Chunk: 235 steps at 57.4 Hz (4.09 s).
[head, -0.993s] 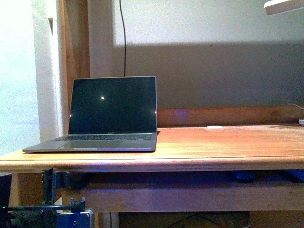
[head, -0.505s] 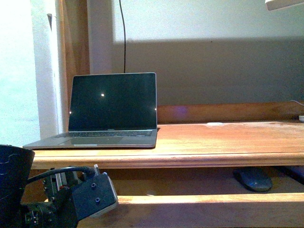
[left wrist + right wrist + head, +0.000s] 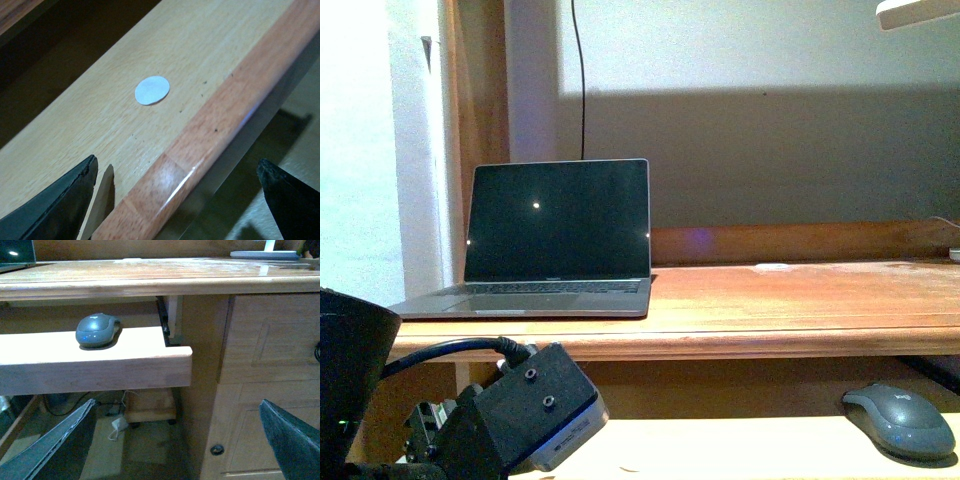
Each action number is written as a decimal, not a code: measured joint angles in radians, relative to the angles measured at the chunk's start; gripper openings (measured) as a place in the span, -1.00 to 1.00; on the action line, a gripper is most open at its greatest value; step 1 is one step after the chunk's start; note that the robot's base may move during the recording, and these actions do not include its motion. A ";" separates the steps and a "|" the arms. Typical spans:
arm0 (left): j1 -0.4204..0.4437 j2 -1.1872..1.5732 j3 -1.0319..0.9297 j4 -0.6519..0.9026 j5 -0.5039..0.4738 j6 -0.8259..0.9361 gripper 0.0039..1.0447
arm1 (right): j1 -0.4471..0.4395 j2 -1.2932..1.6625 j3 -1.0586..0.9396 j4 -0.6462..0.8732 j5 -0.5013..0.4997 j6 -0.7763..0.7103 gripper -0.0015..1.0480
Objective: Place mouse
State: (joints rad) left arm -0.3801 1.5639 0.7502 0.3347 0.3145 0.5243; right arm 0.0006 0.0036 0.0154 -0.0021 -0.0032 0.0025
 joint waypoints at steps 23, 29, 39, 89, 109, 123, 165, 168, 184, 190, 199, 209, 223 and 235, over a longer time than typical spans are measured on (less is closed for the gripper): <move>0.020 -0.112 0.037 0.012 -0.041 -0.701 0.86 | 0.000 0.000 0.000 0.000 0.000 0.000 0.86; 0.023 -0.172 0.039 0.021 -0.161 -0.721 0.86 | 0.000 0.000 0.000 0.000 0.000 0.000 0.86; 0.021 -0.309 -0.004 0.099 -0.401 -0.562 0.86 | 0.000 0.000 0.000 0.000 0.000 0.000 0.86; 0.291 -1.501 -0.680 -0.337 -0.360 -0.515 -0.93 | -0.003 0.002 0.001 -0.003 -0.014 0.008 0.86; 0.375 -1.558 -0.739 -0.337 -0.316 -0.519 -0.95 | 0.345 0.770 0.276 0.481 0.108 0.077 0.86; 0.375 -1.559 -0.739 -0.337 -0.315 -0.521 -0.52 | 0.455 1.177 0.502 0.578 0.188 -0.006 0.86; 0.375 -1.559 -0.739 -0.337 -0.315 -0.521 0.86 | 0.392 1.495 0.753 0.416 0.281 -0.139 0.86; 0.375 -1.559 -0.739 -0.337 -0.315 -0.521 0.86 | 0.387 1.501 0.763 0.401 0.281 -0.130 0.86; 0.375 -1.559 -0.739 -0.337 -0.315 -0.521 0.86 | 0.378 1.528 0.809 0.333 0.268 -0.078 0.86; 0.375 -1.559 -0.739 -0.337 -0.315 -0.521 0.86 | 0.378 1.536 0.816 0.328 0.263 -0.059 0.86; 0.375 -1.559 -0.739 -0.337 -0.315 -0.521 0.86 | 0.379 1.548 0.820 0.325 0.256 -0.025 0.39; 0.375 -1.559 -0.739 -0.337 -0.315 -0.521 0.86 | 0.376 1.548 0.820 0.329 0.249 -0.019 0.10; 0.375 -1.559 -0.739 -0.337 -0.315 -0.521 0.86 | 0.338 1.398 0.779 0.240 0.196 -0.034 0.09; 0.375 -1.559 -0.739 -0.337 -0.315 -0.521 0.86 | 0.278 1.175 0.744 0.116 0.102 -0.106 0.09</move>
State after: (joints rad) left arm -0.0055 0.0051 0.0116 -0.0021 -0.0006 0.0032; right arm 0.2787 1.1790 0.7593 0.1139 0.0986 -0.1040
